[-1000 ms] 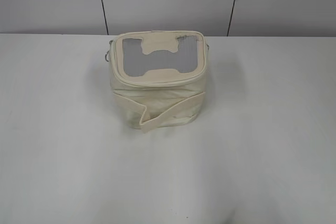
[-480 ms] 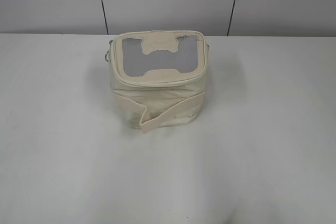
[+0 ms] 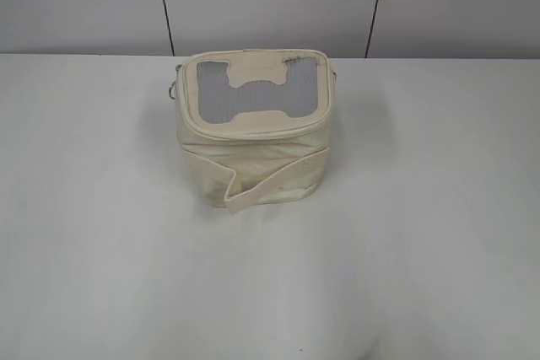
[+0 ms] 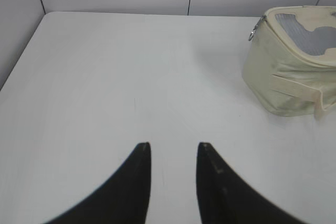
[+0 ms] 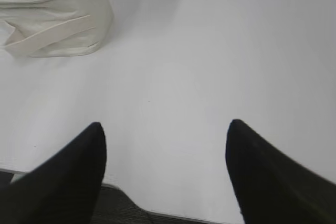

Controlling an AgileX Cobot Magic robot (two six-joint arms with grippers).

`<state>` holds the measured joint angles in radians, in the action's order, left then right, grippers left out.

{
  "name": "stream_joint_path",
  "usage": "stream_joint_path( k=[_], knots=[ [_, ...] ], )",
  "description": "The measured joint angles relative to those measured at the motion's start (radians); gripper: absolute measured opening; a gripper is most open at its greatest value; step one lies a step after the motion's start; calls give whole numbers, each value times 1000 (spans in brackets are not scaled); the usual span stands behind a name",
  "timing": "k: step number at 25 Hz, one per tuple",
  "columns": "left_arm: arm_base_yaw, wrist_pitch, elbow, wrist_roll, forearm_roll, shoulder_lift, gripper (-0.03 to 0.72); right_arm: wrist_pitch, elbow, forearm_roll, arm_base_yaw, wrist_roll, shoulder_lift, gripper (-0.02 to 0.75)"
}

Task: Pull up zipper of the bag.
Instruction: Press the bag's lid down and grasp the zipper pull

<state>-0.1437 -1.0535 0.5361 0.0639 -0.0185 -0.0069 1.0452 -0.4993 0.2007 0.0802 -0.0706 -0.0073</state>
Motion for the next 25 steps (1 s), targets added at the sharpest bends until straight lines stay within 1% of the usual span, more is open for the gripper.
stream_joint_path(
  k=[3, 6, 9, 12, 14, 15, 18, 19, 21, 25],
  knots=[
    [0, 0, 0, 0, 0, 0, 241, -24, 0, 67, 0, -17, 4, 529],
    [0, 0, 0, 0, 0, 0, 239, -58, -8, 206, 0, -147, 90, 493],
    [0, 0, 0, 0, 0, 0, 239, -142, -9, 374, 0, -352, 272, 476],
    [0, 0, 0, 0, 0, 0, 239, -283, -17, 570, 0, -654, 531, 473],
    [0, 0, 0, 0, 0, 0, 239, -347, -54, 749, 0, -871, 737, 473],
    [0, 0, 0, 0, 0, 0, 239, -362, -90, 835, 0, -994, 872, 473],
    [0, 0, 0, 0, 0, 0, 239, -356, -256, 1015, 12, -1273, 1191, 473],
    [0, 0, 0, 0, 0, 0, 239, -358, -336, 1042, 23, -1332, 1302, 473],
    [0, 0, 0, 0, 0, 0, 239, -325, -505, 1069, 53, -1386, 1498, 473],
    [0, 0, 0, 0, 0, 0, 239, -208, -891, 1078, 130, -1398, 1850, 473]
  ],
)
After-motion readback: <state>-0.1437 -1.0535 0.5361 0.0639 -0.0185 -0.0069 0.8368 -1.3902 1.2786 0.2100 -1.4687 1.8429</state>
